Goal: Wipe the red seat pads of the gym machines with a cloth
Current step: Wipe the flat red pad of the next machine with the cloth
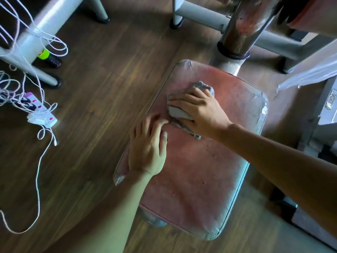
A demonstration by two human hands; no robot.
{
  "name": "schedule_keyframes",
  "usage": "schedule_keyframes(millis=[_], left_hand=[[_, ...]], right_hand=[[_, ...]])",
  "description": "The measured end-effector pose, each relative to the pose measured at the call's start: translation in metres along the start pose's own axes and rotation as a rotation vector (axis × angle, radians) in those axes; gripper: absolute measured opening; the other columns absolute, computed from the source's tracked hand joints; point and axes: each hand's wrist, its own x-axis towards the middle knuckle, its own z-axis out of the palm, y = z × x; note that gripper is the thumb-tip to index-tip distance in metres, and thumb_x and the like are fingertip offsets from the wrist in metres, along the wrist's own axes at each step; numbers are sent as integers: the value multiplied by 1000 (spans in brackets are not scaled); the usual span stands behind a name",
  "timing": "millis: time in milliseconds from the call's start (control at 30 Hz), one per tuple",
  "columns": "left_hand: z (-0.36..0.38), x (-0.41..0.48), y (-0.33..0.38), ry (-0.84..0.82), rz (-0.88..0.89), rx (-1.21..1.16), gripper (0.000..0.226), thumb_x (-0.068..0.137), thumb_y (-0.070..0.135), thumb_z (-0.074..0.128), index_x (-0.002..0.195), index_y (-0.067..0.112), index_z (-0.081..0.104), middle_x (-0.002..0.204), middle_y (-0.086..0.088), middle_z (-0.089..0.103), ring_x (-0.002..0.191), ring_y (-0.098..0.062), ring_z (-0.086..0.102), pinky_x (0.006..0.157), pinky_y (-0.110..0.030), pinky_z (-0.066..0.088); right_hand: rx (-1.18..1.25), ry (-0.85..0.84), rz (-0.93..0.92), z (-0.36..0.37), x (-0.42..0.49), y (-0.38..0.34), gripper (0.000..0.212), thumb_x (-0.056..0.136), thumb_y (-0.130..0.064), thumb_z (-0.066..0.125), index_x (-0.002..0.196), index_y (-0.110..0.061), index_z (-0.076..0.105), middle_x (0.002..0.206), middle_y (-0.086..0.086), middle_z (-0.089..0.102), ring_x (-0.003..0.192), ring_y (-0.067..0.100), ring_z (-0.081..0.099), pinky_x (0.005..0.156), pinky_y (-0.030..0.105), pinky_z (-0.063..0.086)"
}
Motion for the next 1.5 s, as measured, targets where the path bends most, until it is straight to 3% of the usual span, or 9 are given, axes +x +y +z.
schedule_keyframes(millis=[67,200,300,500,567,733,933,1233,1500], left_hand=[[-1,0,0,1,-3,-6,30,96,23,52,124,23,61,139,-1,52,118,-25,53,101,-38,37],[-2,-1,1,16,3,-44,29,98,25,47,124,22,61,143,-1,50,121,-25,53,102,-42,40],[0,-1,0,21,10,-53,29,98,25,47,124,21,61,142,-1,50,121,-25,53,102,-44,41],[2,-1,-2,20,16,-47,29,96,23,52,123,22,61,140,-2,52,120,-24,52,102,-43,41],[2,-1,-2,21,18,-45,28,97,23,51,124,22,60,141,-2,51,120,-25,52,101,-43,41],[5,-2,-3,32,27,-40,28,98,24,50,125,22,59,144,-2,49,117,-26,51,98,-45,42],[7,1,-5,54,48,-56,29,98,24,50,124,19,61,141,-5,52,116,-29,54,99,-46,43],[10,2,-6,55,82,-102,30,95,26,49,122,23,60,139,-4,52,121,-30,54,95,-44,43],[9,1,-15,73,156,-241,31,83,25,49,110,23,64,131,-5,57,120,-31,56,96,-47,43]], right_hand=[[-22,-50,-22,-8,-2,11,40,97,-44,57,126,-19,70,132,-3,67,112,27,63,95,47,48],[-158,129,411,-14,26,30,39,95,-41,53,125,-23,69,127,-5,69,108,28,57,94,42,42],[-156,181,518,-7,29,18,37,95,-37,52,124,-21,69,125,-4,69,110,29,56,96,41,39],[-100,-69,-37,-15,-15,13,38,100,-38,56,130,-17,68,137,0,64,115,29,62,101,46,46],[-170,-144,-49,-19,-5,29,39,100,-38,52,132,-20,65,138,0,63,119,30,59,103,48,45],[-240,-43,466,-26,42,62,42,95,-44,51,133,-29,60,136,-3,61,122,30,49,100,41,37],[-77,36,282,-13,-42,-25,38,95,-44,62,125,-21,70,132,-7,66,108,27,59,99,46,43],[-257,407,1060,22,-102,-165,35,88,-42,68,121,-29,69,129,-15,65,115,15,53,98,31,33],[-375,519,1243,50,-87,-215,35,88,-49,59,117,-33,68,129,-12,64,112,24,55,98,43,39]])
